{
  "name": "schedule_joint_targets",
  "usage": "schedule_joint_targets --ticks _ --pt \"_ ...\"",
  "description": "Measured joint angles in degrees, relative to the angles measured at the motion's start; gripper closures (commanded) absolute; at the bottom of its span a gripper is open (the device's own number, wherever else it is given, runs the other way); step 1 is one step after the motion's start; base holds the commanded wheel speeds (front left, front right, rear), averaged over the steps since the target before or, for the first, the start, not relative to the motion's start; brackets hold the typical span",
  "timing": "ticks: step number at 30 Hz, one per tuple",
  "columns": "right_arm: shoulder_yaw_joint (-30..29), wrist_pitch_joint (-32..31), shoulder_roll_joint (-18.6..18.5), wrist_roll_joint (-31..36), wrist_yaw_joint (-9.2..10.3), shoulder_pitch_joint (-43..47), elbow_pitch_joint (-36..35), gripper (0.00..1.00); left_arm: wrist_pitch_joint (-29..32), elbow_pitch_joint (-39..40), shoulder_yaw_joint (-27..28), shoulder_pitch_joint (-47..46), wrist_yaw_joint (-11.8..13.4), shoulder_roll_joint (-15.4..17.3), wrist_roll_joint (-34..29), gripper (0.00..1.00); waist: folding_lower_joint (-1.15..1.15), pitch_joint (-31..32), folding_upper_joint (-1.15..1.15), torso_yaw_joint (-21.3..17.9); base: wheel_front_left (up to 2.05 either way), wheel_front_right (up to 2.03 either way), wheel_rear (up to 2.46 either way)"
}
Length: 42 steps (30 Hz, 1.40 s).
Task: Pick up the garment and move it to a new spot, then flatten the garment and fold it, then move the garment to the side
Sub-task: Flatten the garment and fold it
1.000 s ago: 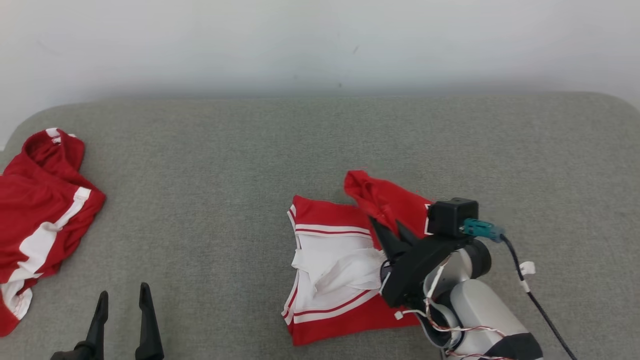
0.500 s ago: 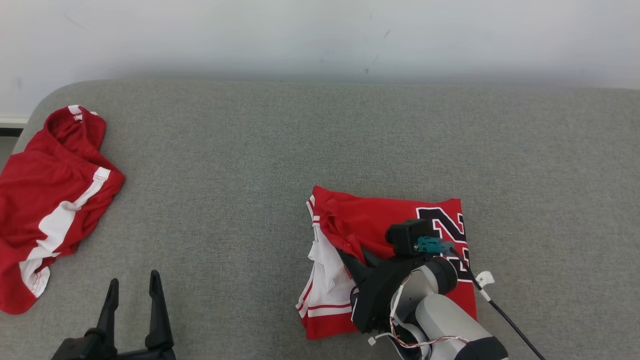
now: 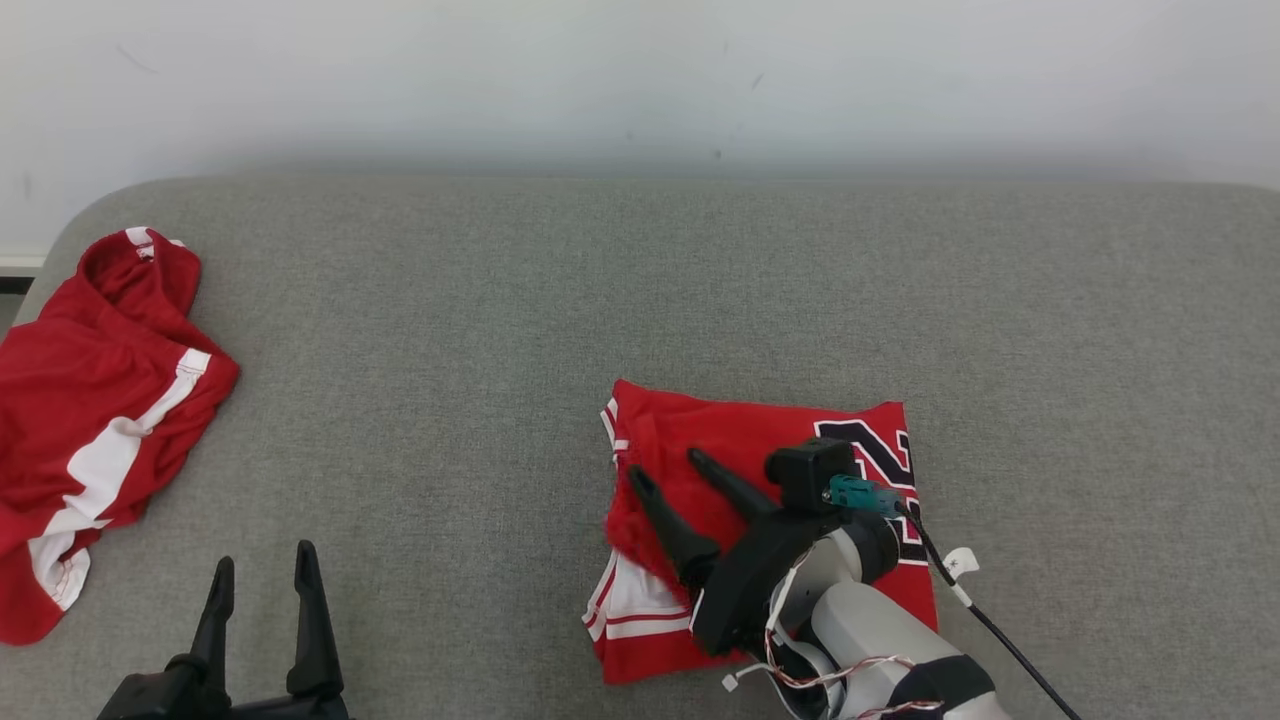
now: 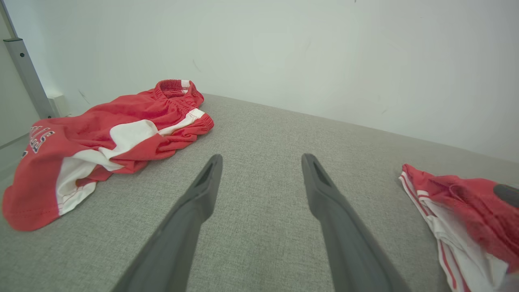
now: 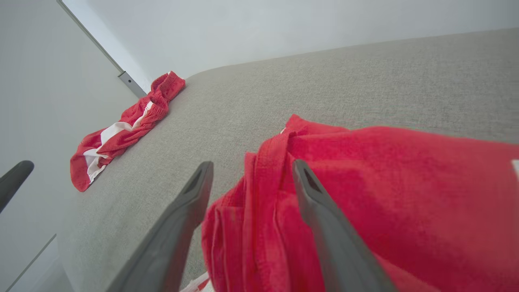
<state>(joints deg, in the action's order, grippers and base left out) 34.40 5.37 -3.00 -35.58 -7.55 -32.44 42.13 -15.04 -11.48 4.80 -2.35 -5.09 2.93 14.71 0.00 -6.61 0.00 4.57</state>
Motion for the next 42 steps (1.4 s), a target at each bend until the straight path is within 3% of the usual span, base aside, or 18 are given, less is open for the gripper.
schedule_joint_targets --ticks 4,8,13,19,30,42 --pt "-0.9 4.0 -0.1 1.0 0.0 -1.0 0.9 0.0 0.0 0.1 0.6 0.4 -0.3 0.0 -0.1 0.0 0.0 0.5 0.0 -0.4 0.0 0.0 0.0" --pt "-3.5 6.9 -2.6 1.8 0.0 -0.7 -0.7 0.0 0.0 0.2 1.1 1.2 -0.3 0.0 -0.3 0.0 0.0 1.0 0.0 -1.0 0.0 0.0 0.0" --pt "-8.8 8.9 -6.2 3.2 0.0 2.6 -4.8 0.0 0.0 0.7 1.3 2.0 0.1 0.0 -0.6 0.0 0.0 1.7 0.0 -2.0 0.0 0.0 0.0" --pt "-16.4 9.6 -7.7 6.5 0.0 9.2 -12.3 0.0 0.0 1.9 0.8 3.3 1.0 0.0 -0.6 0.0 0.0 2.4 0.0 -3.3 0.0 0.0 0.0" --pt "-29.2 9.7 -4.4 17.4 0.0 22.6 -31.7 0.0 0.0 2.0 1.3 3.6 0.5 0.0 -0.9 0.0 0.0 3.4 0.0 -5.1 0.0 0.0 0.0" --pt "-31.6 9.7 -1.4 22.2 0.0 30.6 -36.7 0.0 0.0 2.0 0.5 3.8 -0.1 0.0 -1.7 0.0 0.0 3.8 0.0 -5.5 0.0 0.0 0.0"
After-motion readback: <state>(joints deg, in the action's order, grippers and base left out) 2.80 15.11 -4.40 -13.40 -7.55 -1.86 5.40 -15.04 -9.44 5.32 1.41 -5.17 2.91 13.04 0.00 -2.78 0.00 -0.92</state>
